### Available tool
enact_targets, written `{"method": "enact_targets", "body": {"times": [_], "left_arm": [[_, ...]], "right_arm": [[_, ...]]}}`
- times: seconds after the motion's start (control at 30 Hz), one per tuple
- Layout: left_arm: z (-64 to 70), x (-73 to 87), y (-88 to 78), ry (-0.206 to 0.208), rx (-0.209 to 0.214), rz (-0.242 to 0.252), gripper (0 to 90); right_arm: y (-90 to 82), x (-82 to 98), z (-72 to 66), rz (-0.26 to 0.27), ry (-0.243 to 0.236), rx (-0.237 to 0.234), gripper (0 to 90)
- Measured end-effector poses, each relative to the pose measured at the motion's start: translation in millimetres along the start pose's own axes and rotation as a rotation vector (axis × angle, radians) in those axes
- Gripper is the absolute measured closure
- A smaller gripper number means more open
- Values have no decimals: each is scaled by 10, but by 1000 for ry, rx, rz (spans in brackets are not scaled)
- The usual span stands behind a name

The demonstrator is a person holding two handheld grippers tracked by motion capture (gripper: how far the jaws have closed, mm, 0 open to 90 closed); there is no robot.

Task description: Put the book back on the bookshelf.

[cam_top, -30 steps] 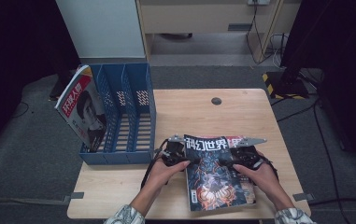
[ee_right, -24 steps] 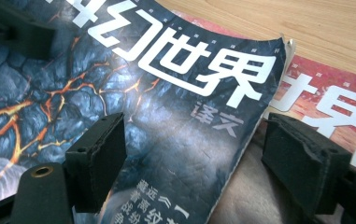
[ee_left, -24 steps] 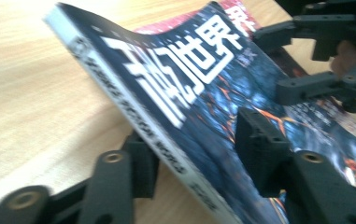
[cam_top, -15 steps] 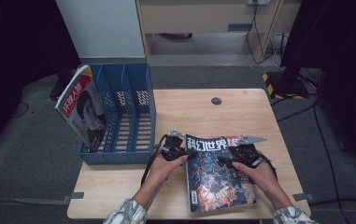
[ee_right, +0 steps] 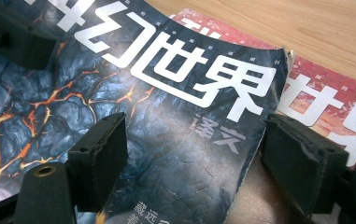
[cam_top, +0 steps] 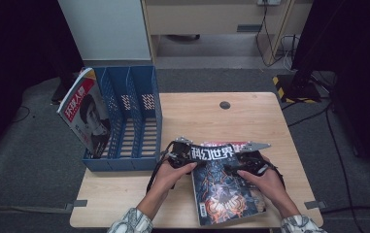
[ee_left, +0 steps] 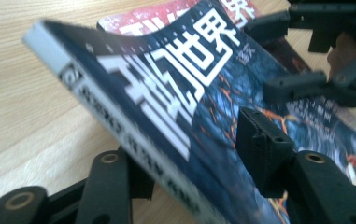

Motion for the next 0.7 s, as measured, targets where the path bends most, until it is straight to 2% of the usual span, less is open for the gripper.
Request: {"method": "enact_targets", "body": {"times": [0.03,0.13,0.23,0.3,0.57,0.7], "left_arm": [[-23,-52,19,-22,10,3,480],[-39,-138,36,-49,20,7,476],[-39,-194,45,-52,17,7,472],[-37,-253,75,-69,16,8,473],[-56,-323,171,-77,5,0,502],[-77,-332,218,-122,26,-4,537]], "right_arm": [[-2,2,-3,-2,-6,4,237],[-3,8,-5,1,-9,7,239],[-2,8,-5,0,-10,7,239],[-3,10,-3,1,-11,6,239],[-3,13,-5,4,-14,9,239],[-3,14,-6,4,-16,10,239]]}}
Point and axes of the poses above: each handheld gripper's, and its own axes: y roughly forward along the jaws, x roughly out of its underside, z roughly to its right, the point moved 2 cm from there along y, roughly forward along the jaws, and after that the axes turned 4 degrees about -y, right-handed, at the moved point
